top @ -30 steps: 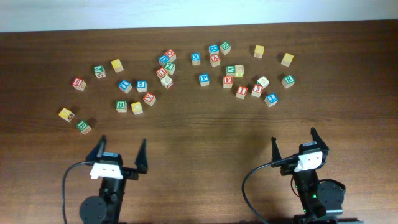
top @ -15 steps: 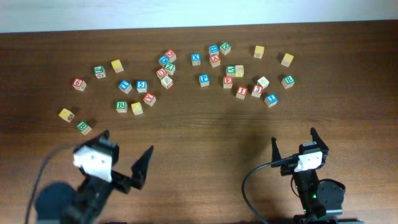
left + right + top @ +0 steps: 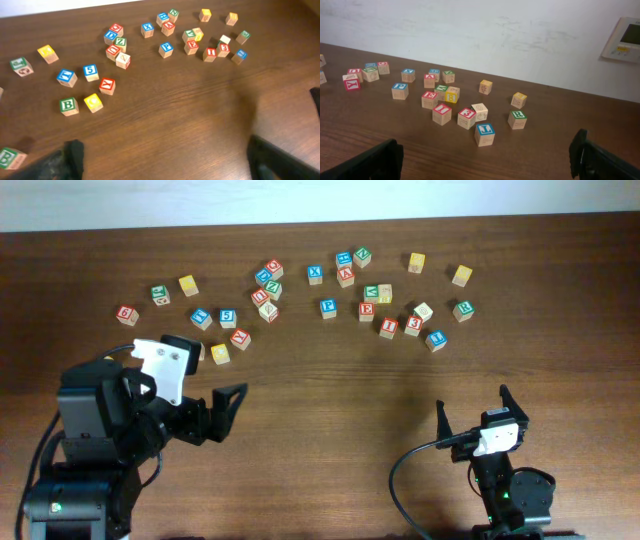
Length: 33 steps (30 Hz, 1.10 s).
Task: Spell out ICRA
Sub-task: 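Raise the left arm and swing the left gripper toward the blocks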
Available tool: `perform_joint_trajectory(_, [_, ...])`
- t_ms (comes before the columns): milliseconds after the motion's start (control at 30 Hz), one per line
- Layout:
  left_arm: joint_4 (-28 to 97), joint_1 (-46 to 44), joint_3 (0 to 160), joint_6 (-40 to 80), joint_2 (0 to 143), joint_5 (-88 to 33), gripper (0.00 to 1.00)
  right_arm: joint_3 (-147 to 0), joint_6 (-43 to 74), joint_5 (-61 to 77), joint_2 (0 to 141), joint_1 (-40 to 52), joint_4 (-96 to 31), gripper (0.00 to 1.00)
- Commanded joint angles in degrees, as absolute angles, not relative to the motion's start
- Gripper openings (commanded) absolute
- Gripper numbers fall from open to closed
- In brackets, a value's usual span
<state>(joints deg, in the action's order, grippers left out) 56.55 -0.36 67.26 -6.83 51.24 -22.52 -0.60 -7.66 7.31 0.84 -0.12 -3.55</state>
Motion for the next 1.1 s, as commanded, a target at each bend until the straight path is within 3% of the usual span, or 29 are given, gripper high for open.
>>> perform_joint_trajectory(0, [56.71, -0.58, 68.18, -7.81, 51.16, -23.18, 0.60, -0.32, -7.51, 6.83, 0.47, -0.45, -3.88, 0.98])
perform_joint_trajectory(100, [56.73, -0.58, 68.18, -7.84, 51.16, -23.18, 0.08, -0.32, -7.51, 6.83, 0.47, -0.45, -3.88, 0.98])
perform_joint_trajectory(133, [56.73, -0.58, 68.18, -7.81, 51.16, -23.18, 0.00, -0.32, -7.51, 6.83, 0.47, -0.45, -3.88, 0.98])
perform_joint_trajectory(1067, [58.02, -0.58, 65.71, -6.37, 55.29, -26.35, 0.00, -0.32, -7.51, 6.83, 0.47, -0.45, -3.88, 0.98])
